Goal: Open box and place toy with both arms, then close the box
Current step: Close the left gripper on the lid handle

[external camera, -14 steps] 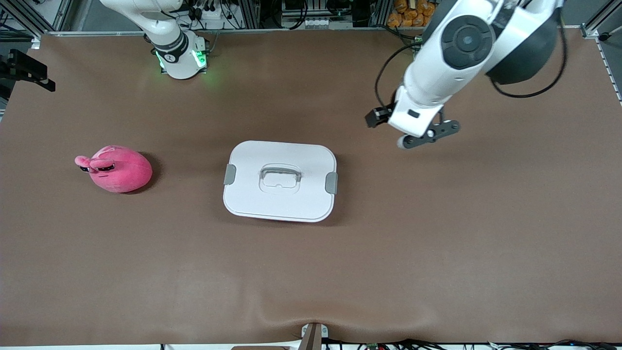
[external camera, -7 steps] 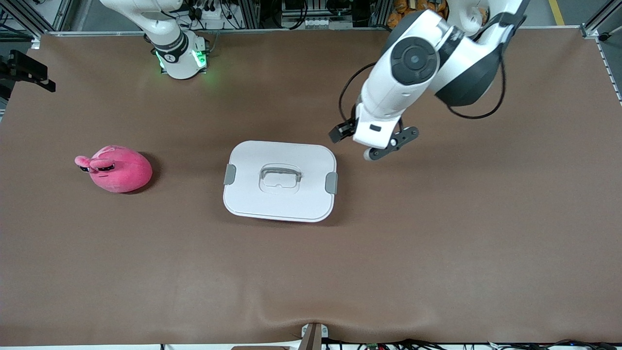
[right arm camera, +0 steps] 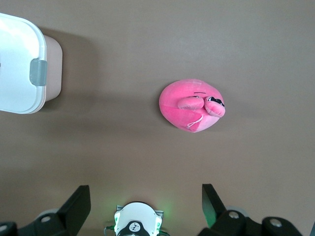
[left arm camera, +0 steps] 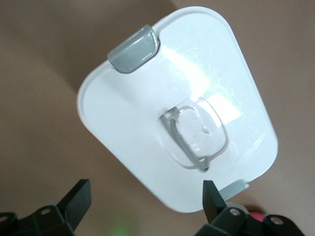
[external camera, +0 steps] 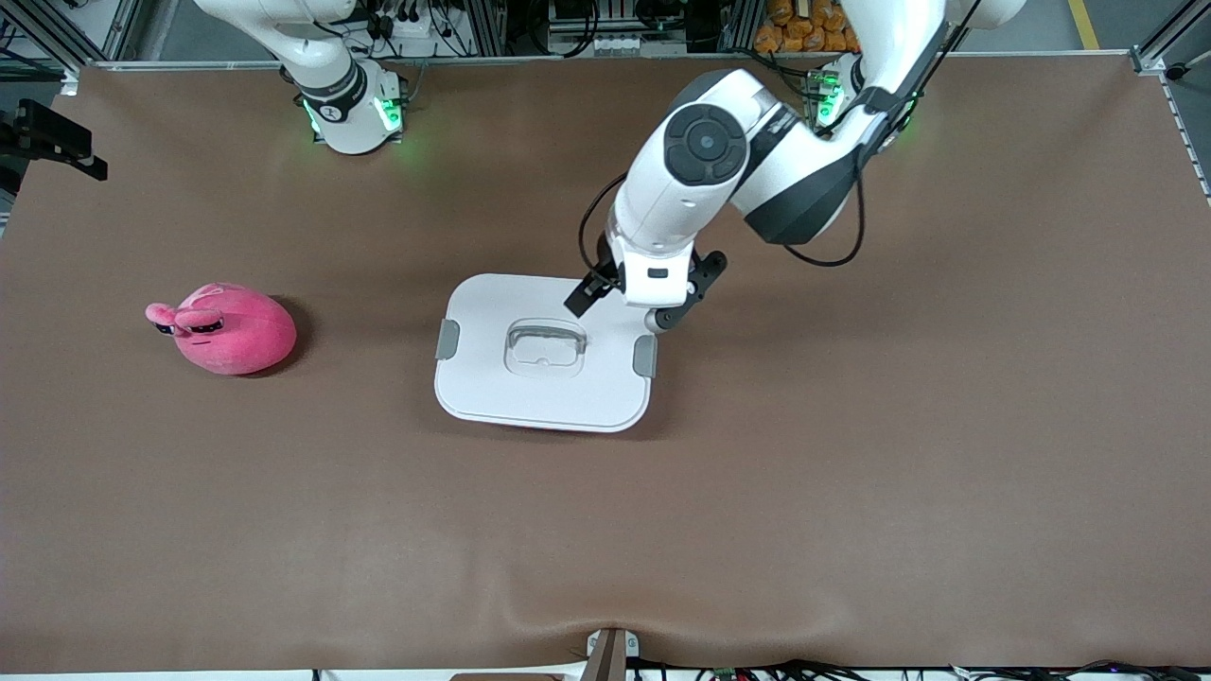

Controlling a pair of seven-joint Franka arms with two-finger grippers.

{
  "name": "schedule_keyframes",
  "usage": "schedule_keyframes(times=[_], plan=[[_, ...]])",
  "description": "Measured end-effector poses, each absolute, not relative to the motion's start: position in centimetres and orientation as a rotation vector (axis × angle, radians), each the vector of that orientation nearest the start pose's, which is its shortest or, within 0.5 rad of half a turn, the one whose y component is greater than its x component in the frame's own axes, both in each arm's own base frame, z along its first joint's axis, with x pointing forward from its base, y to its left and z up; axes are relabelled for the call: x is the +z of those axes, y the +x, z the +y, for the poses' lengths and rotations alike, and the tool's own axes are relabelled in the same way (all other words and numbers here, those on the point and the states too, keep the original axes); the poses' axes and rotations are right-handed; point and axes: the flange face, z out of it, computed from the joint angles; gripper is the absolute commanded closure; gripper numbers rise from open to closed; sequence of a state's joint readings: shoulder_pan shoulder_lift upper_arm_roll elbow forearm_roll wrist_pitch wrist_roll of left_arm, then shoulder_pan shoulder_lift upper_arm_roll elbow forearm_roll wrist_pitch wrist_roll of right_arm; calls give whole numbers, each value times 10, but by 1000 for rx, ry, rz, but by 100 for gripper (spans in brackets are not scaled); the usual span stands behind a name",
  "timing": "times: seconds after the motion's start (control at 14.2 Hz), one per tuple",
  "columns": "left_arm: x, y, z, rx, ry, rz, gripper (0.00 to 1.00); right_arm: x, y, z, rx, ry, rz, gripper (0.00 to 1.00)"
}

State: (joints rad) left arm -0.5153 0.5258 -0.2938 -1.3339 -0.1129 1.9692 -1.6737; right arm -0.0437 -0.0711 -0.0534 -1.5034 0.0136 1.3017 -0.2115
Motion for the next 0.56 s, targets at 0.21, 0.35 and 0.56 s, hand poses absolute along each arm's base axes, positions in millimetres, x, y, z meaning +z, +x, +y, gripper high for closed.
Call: schedule_keyframes(times=[0.21,0.35,0.56], plan=[[431,520,-514,235,-2807,-1804,0,667,507,-49,173,-3097,-181,0],[417,514,-528,151,-2706,-1954,0,662,512,-49,173,-3097,-181,0],[389,502,-549,48,-2517,-2162,0,659,515,-49,180,-3096,-181,0]])
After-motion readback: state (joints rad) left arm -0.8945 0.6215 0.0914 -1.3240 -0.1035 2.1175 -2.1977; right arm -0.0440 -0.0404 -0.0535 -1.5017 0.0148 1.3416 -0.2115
